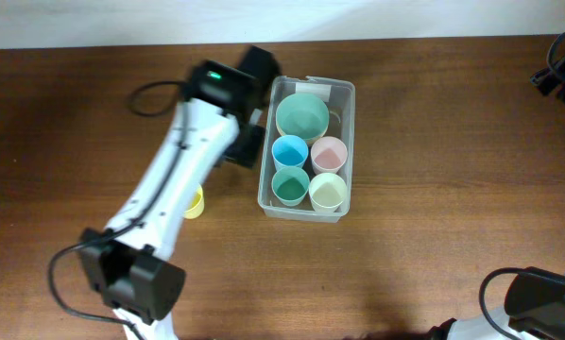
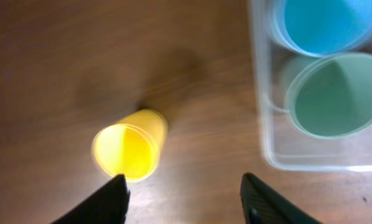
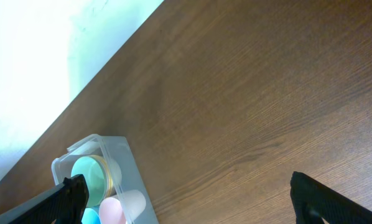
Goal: Pack container
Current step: 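Reach the left gripper to the yellow cup and grasp it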
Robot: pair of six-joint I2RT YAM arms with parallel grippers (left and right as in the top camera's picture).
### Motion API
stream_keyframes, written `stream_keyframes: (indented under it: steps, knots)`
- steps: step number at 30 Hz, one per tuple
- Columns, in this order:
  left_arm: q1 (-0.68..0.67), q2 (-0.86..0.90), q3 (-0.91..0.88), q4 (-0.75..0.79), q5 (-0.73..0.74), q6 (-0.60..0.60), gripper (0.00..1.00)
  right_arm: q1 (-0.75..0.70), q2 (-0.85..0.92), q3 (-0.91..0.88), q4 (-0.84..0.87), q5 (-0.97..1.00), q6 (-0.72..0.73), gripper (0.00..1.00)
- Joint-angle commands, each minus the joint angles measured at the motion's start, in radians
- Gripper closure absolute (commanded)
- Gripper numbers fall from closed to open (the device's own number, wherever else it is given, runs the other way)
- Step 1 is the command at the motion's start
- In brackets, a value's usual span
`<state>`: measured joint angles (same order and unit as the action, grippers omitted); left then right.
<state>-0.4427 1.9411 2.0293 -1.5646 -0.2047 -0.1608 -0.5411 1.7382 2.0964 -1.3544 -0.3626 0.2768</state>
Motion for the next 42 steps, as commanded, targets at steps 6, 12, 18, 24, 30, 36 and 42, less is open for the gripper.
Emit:
stream_keyframes:
  steps: [6, 12, 18, 24, 30, 36, 42]
  knots:
    - [0.270, -0.050, 0.021, -0.124, 0.037, -0.104, 0.39, -0.003, 0.003, 0.001, 0.003, 0.009, -0.002, 0.01]
    - [0.366, -0.089, -0.065, -0.124, 0.077, -0.105, 0.39, -0.003, 0.003, 0.001, 0.003, 0.009, -0.002, 0.01]
    - [0.426, -0.121, -0.274, -0.062, 0.086, -0.119, 0.39, -0.003, 0.003, 0.001, 0.003, 0.009, -0.002, 0.01]
    - [0.421, -0.120, -0.499, 0.149, 0.169, -0.115, 0.39, -0.003, 0.003, 0.001, 0.003, 0.009, -0.002, 0.01]
    - [0.419, -0.120, -0.633, 0.274, 0.207, -0.119, 0.39, -0.003, 0.003, 0.001, 0.003, 0.009, -0.002, 0.01]
    - [0.420, -0.120, -0.668, 0.346, 0.206, -0.120, 0.78, -0.003, 0.003, 0.001, 0.003, 0.009, -0.002, 0.01]
    - [0.420, -0.120, -0.707, 0.419, 0.206, -0.119, 0.83, -0.003, 0.003, 0.001, 0.003, 0.009, -0.002, 0.01]
